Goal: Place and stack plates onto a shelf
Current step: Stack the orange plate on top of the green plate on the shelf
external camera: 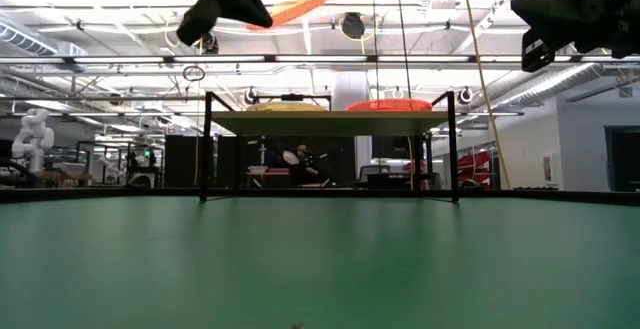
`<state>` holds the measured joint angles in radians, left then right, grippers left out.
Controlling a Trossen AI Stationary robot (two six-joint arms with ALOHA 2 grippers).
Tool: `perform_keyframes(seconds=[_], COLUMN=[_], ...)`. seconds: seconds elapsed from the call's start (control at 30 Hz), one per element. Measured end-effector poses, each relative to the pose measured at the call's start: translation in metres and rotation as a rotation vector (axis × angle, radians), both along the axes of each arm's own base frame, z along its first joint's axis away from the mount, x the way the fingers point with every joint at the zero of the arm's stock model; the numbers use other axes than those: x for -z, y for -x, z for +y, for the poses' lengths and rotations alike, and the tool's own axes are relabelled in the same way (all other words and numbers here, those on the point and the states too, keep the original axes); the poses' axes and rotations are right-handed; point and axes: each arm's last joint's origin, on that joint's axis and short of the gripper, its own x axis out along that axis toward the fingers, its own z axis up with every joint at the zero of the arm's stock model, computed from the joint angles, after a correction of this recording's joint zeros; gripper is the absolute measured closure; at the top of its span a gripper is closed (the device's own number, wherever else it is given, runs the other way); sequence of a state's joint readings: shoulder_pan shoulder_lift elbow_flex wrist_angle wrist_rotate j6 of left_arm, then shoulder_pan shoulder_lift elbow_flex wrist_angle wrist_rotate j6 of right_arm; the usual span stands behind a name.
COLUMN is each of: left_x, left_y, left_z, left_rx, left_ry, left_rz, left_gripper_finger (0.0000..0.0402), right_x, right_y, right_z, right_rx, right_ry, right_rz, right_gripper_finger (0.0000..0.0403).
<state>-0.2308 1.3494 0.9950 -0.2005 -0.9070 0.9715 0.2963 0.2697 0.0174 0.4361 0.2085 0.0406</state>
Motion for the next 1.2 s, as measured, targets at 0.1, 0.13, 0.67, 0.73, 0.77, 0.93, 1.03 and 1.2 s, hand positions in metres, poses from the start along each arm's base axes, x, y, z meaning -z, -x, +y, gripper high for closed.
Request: perform_keyframes(seconds=[0.1, 0.13, 0.67, 0.73, 0.77, 0.93, 1.03, 1.2], left_x=[-0.008, -0.010, -0.003, -0.003, -0.003, -0.002, 0.000, 0.003], left_y=[0.002, 0.004, 0.004, 0.005, 0.005, 0.006, 0.008, 0.008], left_z=[0.024, 0.032, 0.110, 0.113, 0.113, 0.116, 0.119, 0.123], left_rx=[-0.061, -0.072, -0.060, -0.065, -0.068, -0.051, -0.064, -0.078], left_ry=[0.014, 0.014, 0.343, 0.349, 0.351, 0.408, 0.419, 0.445], left_rz=[-0.029, -0.022, -0.098, -0.101, -0.101, -0.114, -0.093, -0.094], left_gripper_finger=[0.0388, 0.0387, 0.0387, 0.0387, 0.0387, 0.0387, 0.0387, 0.0387], right_x=[0.000, 0.000, 0.000, 0.000, 0.000, 0.000, 0.000, 0.000], right_y=[0.000, 0.000, 0.000, 0.000, 0.000, 0.000, 0.000, 0.000], right_z=[0.000, 0.000, 0.000, 0.000, 0.000, 0.000, 0.000, 0.000], right_rx=[0.000, 0.000, 0.000, 0.000, 0.000, 0.000, 0.000, 0.000], right_ry=[0.000, 0.000, 0.000, 0.000, 0.000, 0.000, 0.000, 0.000], right_rz=[0.000, -0.001, 0.000, 0.000, -0.001, 0.000, -0.001, -0.001], right_gripper_finger=[0.0403, 0.0403, 0.0403, 0.0403, 0.0403, 0.0403, 0.0403, 0.0403])
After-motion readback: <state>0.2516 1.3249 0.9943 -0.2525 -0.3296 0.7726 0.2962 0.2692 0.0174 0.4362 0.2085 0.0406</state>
